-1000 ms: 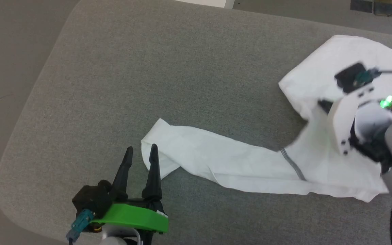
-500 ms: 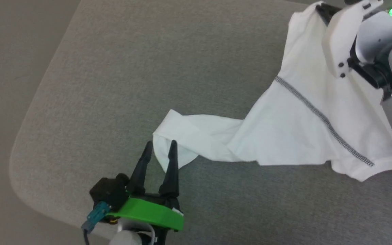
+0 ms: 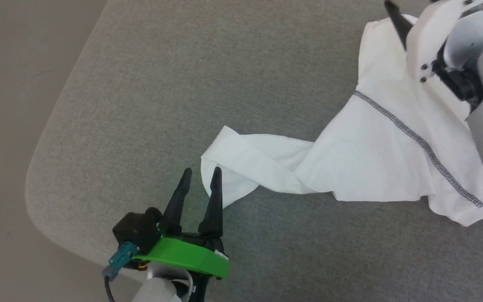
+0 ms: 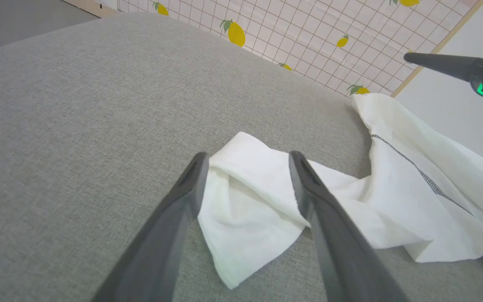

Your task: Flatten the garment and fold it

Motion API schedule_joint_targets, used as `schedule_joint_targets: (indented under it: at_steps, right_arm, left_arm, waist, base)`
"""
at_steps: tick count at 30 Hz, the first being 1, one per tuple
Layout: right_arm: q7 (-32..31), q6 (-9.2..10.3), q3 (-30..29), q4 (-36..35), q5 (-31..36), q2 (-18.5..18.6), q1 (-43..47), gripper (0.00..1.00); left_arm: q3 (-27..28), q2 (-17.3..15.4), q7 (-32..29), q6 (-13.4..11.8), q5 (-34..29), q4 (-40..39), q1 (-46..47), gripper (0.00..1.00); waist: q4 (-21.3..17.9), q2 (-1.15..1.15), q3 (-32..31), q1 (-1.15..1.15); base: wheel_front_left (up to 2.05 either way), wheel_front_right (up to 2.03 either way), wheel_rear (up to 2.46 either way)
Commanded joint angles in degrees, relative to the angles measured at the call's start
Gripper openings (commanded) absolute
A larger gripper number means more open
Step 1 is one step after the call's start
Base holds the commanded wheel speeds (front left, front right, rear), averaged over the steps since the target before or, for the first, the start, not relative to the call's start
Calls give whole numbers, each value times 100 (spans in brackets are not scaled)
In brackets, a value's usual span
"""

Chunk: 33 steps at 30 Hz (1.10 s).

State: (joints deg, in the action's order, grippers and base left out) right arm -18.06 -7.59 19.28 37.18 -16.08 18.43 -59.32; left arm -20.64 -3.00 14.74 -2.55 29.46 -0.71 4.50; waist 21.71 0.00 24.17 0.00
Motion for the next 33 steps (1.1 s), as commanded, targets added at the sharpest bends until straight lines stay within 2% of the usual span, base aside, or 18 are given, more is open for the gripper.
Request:
schedule_joint_targets:
  at_steps: [1, 6, 10, 14, 17, 22, 26, 27, 29, 33]
  right_arm:
    - [180, 10, -135, -132, -141, 42, 40, 100]
    - [548, 10, -918, -907, -714, 182, 890, 100]
    - [535, 10, -1715, -1859, -883, 202, 2018, 100]
    - [351, 10, -2451, -3009, -949, -120, 3302, 100]
    - [295, 10, -2905, -3901, -935, -596, 4267, 100]
    - [819, 10, -3137, -4921, -802, -1301, 5595, 100]
    - [1575, 10, -3217, -5081, -507, -1537, 6513, 100]
    - [1810, 10, -3245, -4991, -601, -1547, 6697, 100]
    - [2194, 10, -3194, -4749, -811, -1551, 6960, 100]
    - [2623, 10, -3047, -4452, -754, -1553, 7089, 100]
  left_arm:
    - [64, 13, 26, -7, -103, 11, 72, 100]
    - [268, 13, 26, 19, -306, -2, -59, 100]
    - [446, 13, 26, 65, -492, -13, -179, 100]
    - [581, 13, 26, 125, -639, -24, -272, 100]
    - [657, 11, 26, 162, -727, -33, -315, 100]
    - [761, 8, 26, 205, -845, -91, -408, 100]
    - [844, 0, 26, 186, -938, -87, -573, 100]
    - [857, -9, 26, 180, -962, -75, -616, 100]
    - [877, -30, 26, 165, -987, -51, -667, 100]
    - [839, -113, -190, 141, -1031, -59, -574, 100]
  waist:
    - [-343, 0, -298, 0]
    - [-785, 0, -637, 0]
    - [-1105, 0, -833, 0]
    - [-1379, 0, -930, 0]
    - [-1540, 0, -955, 0]
    - [-1749, 0, -983, 0]
    - [-1935, 0, -1064, 0]
    - [-1992, 0, -1093, 0]
    - [-2103, 0, -1155, 0]
    - [-2304, 0, -1273, 0]
  base:
    - [0, 0, 0]
    - [0, 0, 0]
    - [0, 0, 0]
    - [0, 0, 0]
    - [0, 0, 0]
    - [0, 0, 0]
    - [0, 0, 0]
    - [0, 0, 0]
    - [0, 0, 0]
    - [0, 0, 0]
